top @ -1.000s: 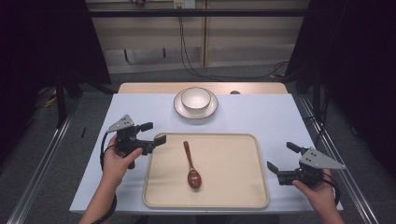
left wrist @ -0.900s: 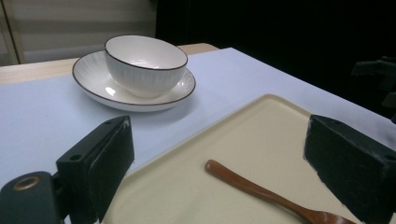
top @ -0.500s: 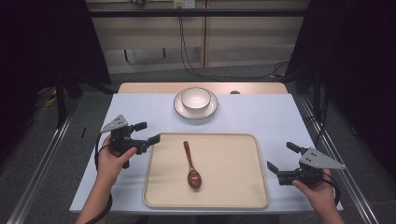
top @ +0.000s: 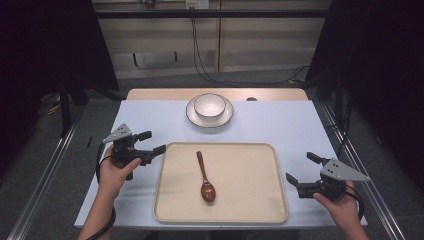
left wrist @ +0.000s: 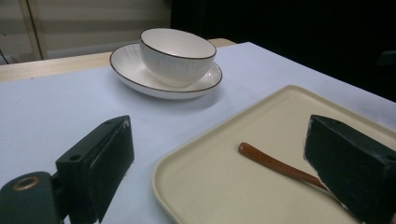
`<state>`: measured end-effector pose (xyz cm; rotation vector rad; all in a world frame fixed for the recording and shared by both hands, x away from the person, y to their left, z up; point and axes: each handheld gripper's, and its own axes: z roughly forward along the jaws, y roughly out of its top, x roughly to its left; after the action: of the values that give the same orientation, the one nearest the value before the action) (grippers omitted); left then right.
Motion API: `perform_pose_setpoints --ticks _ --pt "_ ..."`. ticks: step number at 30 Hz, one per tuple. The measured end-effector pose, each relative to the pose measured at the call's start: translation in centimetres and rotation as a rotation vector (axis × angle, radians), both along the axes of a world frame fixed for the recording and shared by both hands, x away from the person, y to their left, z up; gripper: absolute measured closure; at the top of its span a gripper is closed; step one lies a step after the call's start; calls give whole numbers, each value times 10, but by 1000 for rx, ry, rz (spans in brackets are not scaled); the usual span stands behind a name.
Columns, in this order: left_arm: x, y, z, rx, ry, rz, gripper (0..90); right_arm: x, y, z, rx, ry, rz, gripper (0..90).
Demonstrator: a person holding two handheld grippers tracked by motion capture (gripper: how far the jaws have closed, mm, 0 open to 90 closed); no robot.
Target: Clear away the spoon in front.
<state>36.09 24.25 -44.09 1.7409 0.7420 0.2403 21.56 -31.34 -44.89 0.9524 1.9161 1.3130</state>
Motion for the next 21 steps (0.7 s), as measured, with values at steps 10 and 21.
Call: perform_pose_setpoints --ticks 10,21 --pt "1 8 -2 24 -16 12 85 0 0 0 2 0 1 19" --pt "2 14 -6 19 -16 13 85 0 0 0 1 2 2 19"
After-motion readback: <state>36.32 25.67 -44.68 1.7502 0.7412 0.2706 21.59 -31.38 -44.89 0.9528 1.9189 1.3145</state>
